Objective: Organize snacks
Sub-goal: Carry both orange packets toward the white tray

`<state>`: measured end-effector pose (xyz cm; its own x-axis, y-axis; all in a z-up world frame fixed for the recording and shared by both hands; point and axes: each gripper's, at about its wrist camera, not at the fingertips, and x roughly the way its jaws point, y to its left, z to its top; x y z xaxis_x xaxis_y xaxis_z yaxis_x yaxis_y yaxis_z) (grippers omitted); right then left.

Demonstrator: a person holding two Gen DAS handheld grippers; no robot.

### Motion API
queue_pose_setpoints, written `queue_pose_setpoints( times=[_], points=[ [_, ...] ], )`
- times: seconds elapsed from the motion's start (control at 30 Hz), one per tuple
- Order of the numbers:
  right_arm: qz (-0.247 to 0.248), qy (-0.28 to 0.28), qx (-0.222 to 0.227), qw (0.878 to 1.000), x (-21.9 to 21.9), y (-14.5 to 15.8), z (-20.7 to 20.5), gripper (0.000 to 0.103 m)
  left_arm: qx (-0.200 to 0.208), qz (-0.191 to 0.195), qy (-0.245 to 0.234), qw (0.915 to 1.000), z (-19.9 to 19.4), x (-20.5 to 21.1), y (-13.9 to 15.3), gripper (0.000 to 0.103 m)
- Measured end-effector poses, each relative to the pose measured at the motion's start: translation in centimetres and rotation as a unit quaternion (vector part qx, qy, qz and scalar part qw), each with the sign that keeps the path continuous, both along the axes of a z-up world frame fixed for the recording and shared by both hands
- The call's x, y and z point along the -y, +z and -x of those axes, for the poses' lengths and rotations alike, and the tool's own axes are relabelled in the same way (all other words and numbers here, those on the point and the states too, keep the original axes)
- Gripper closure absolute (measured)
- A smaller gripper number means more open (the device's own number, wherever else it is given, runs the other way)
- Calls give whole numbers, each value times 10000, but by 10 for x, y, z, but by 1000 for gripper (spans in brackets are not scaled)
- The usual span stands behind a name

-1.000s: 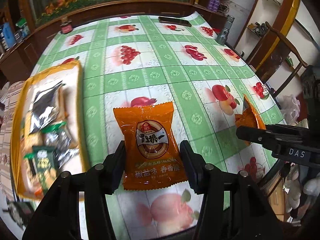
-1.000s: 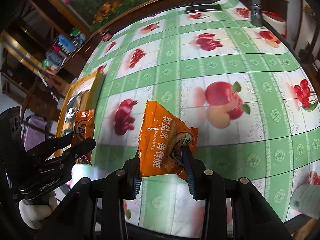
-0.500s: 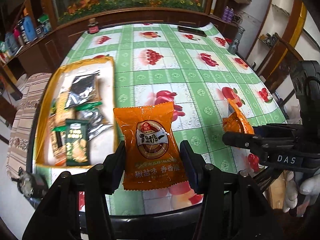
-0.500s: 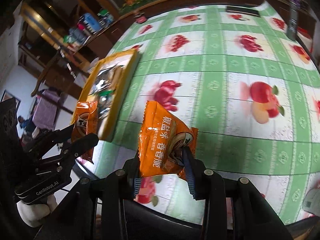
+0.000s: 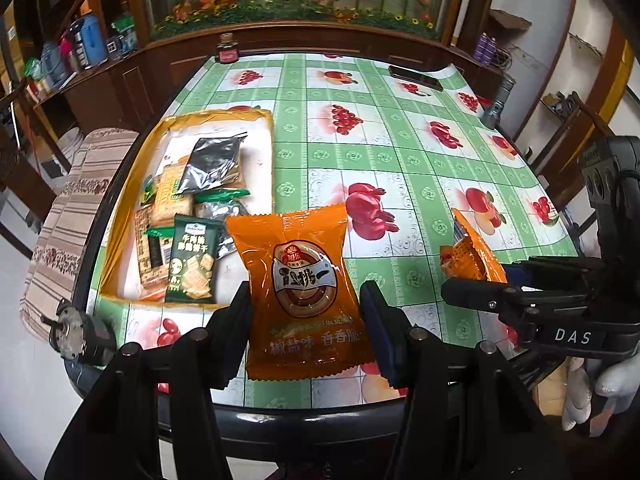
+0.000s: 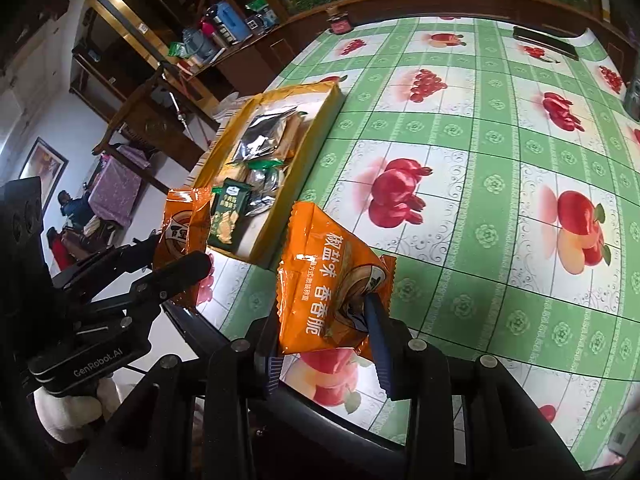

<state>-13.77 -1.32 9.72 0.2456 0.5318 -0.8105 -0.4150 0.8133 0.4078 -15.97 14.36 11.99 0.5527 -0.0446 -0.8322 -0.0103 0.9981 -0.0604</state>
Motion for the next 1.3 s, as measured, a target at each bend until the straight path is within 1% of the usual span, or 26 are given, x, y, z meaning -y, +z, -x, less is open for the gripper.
queue_pose_setpoints(
  times=[0.27, 0.43, 0.57, 0.9, 1.17, 1.3],
  points=[
    [-74, 69, -68, 9999, 0, -3, -1, 65, 14, 38, 360, 9993, 9, -23, 0, 51],
    [-186, 75, -287, 9994, 0, -11, -3, 65, 72, 18, 509, 9987, 14, -32, 4, 51],
    [-256, 121, -354, 9990, -5, -13, -2, 65, 100, -36, 609, 9981, 18, -40, 9, 51],
    [-439, 429, -450, 9971, -33, -15, -1, 65, 68, -221, 662, 9975, 20, -49, 18, 51],
    [-464, 668, -497, 9954, -59, -10, -10, 65, 201, -454, 675, 9965, 10, -64, 28, 51],
    [-438, 743, -463, 9952, -73, -5, -19, 65, 222, -498, 682, 9962, 3, -73, 28, 51]
  ],
)
